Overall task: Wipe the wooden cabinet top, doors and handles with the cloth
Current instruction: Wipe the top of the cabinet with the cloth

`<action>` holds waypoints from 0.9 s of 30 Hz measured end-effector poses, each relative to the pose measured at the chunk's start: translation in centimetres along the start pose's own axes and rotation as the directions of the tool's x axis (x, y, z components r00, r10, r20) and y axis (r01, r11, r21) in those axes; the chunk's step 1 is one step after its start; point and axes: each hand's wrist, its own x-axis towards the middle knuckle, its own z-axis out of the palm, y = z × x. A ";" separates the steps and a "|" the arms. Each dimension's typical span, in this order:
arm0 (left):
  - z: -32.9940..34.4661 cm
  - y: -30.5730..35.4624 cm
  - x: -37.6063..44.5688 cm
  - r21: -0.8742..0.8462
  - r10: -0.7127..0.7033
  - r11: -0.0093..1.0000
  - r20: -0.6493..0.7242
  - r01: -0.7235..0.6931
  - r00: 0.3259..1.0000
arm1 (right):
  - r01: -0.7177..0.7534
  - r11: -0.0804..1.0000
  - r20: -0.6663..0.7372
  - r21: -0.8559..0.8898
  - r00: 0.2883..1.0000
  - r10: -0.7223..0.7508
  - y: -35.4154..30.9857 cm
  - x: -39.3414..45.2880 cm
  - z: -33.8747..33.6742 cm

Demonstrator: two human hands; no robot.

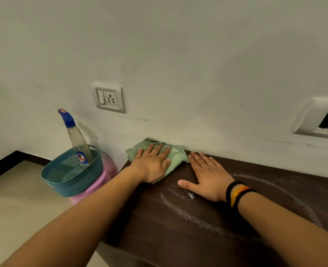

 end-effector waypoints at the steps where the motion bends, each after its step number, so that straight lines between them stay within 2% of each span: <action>1: 0.1 -0.5 -0.1 -0.008 -0.057 0.998 0.004 0.057 0.998 | -0.003 1.000 0.008 -0.003 1.000 0.003 -0.1 0.0 0.0; 4: 1.6 -0.2 -3.4 -0.015 -0.113 0.993 0.023 0.113 0.993 | -0.003 1.000 -0.002 -0.011 1.000 0.003 -0.1 0.1 0.2; 8: 1.1 1.3 -2.2 -0.016 0.014 1.000 0.015 -0.014 1.000 | 0.004 1.000 -0.017 -0.021 1.000 -0.004 -0.1 0.2 0.4; 11: 0.2 -1.5 -0.8 -0.039 -0.123 0.992 -0.004 0.123 0.992 | 0.002 1.000 0.002 -0.017 1.000 -0.002 -0.1 0.1 0.2; 13: 1.2 -2.1 -3.4 -0.022 -0.176 0.984 -0.018 0.176 0.984 | 0.008 1.000 -0.001 -0.025 1.000 -0.008 -0.1 0.0 0.2; 16: 2.3 0.6 -6.1 -0.010 -0.043 0.999 -0.022 0.043 0.999 | 0.013 1.000 -0.025 -0.020 1.000 -0.014 -0.1 -0.1 0.3; 18: 1.7 1.2 -4.0 -0.011 0.042 0.999 -0.017 -0.042 0.999 | 0.019 1.000 -0.039 -0.013 0.999 -0.020 -0.4 -0.4 0.3; 19: 1.2 0.7 -2.7 -0.017 0.025 1.000 -0.010 -0.025 1.000 | 0.015 1.000 -0.038 -0.004 0.999 -0.015 -0.4 -0.5 0.3; 21: 0.5 -1.2 -2.0 -0.033 -0.100 0.994 -0.011 0.099 0.995 | 0.008 1.000 -0.024 0.002 1.000 -0.008 -0.3 -0.5 0.0; 23: 1.3 -2.0 -5.0 -0.032 -0.150 0.988 -0.005 0.150 0.989 | 0.014 1.000 -0.011 -0.010 1.000 -0.014 -0.3 -0.4 0.0; 27: 2.5 1.5 -8.1 -0.006 0.021 1.000 0.006 -0.021 1.000 | 0.013 1.000 -0.027 -0.003 1.000 -0.013 -0.3 -0.3 0.2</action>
